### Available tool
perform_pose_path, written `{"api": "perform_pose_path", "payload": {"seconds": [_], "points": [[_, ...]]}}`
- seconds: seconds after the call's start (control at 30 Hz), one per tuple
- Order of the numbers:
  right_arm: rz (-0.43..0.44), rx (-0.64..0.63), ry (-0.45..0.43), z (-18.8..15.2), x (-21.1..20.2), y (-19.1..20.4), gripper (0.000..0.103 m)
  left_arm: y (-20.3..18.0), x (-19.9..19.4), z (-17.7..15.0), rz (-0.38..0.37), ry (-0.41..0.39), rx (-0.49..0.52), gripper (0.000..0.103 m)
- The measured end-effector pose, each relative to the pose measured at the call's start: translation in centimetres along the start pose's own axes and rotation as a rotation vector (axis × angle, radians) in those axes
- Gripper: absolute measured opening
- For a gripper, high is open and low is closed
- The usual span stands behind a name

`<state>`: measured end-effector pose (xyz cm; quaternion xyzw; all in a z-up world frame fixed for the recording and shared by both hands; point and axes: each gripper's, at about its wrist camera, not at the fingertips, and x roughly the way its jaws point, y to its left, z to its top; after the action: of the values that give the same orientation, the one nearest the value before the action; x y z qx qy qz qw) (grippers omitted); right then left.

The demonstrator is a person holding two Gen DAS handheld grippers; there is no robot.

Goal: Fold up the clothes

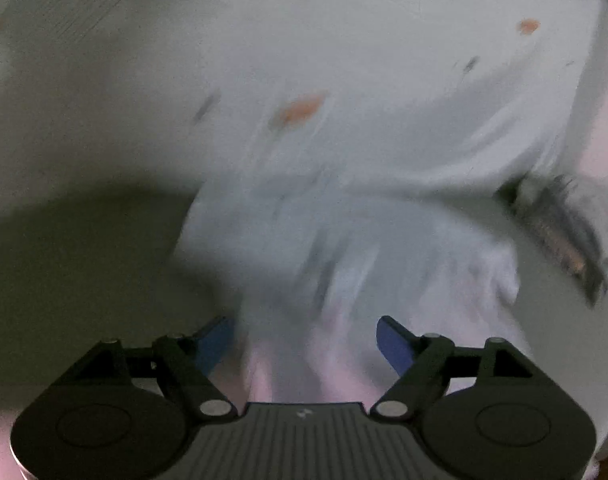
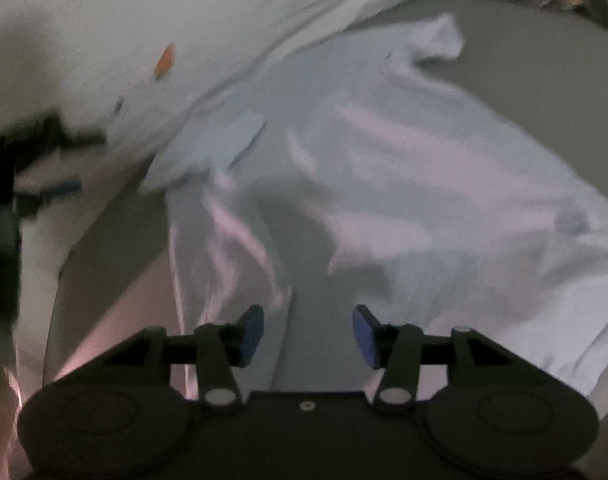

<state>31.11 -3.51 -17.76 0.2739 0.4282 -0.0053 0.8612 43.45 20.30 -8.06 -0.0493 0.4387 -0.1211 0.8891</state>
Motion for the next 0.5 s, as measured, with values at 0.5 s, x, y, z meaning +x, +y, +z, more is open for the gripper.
{"api": "perform_pose_path", "payload": {"seconds": [0.5], "points": [[0.180,-0.944,0.130,-10.5,3.5,13.5,0.057,6.1,-5.5,-16.3,0.268,0.151,-0.471,0.081]]}}
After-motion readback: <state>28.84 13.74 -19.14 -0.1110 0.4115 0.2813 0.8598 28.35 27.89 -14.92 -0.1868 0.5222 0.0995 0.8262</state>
